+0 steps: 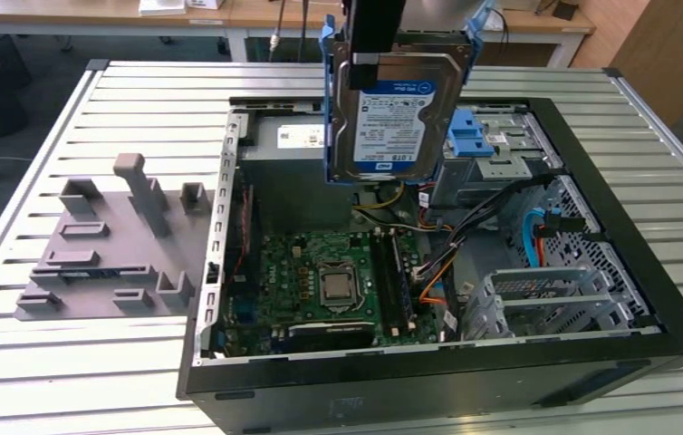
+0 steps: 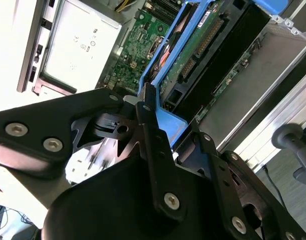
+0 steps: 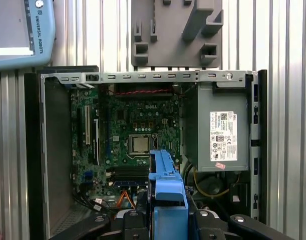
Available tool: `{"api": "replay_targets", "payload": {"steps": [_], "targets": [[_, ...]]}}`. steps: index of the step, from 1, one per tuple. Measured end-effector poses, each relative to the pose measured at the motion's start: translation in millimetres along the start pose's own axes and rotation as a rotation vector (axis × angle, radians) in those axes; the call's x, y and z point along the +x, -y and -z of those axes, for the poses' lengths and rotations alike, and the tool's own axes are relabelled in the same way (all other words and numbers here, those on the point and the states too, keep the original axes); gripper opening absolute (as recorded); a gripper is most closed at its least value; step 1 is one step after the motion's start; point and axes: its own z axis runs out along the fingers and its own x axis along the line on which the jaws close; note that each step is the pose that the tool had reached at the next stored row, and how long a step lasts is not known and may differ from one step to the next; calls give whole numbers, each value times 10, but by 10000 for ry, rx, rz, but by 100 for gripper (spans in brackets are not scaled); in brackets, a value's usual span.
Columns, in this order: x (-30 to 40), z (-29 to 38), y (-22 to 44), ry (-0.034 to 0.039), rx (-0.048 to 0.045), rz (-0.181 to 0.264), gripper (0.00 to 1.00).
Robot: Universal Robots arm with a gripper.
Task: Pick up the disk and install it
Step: 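Insert the disk into the insertion slot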
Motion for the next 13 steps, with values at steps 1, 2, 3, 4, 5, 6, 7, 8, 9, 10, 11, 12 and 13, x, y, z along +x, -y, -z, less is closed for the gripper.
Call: {"api": "replay_targets", "payload": {"steps": [1,2,3,4,5,6,7,8,9,10,11,12,13], "targets": [[0,0,6,0,0,0,37],[0,0,13,1,0,0,37],[0,0,20,1,0,0,37],[-1,-1,28,1,1,0,37],[0,-1,35,1,1,0,37],[-1,-1,43,1,0,0,37],[-1,-1,51,1,0,0,37],[-1,-1,60,2,0,0,37],[-1,-2,69,1,1,0,37],[0,-2,79,1,1,0,37],[4,-2,88,1,1,0,37],[13,-2,95,1,0,-1,37],[28,-2,101,1,0,-1,37]]}}
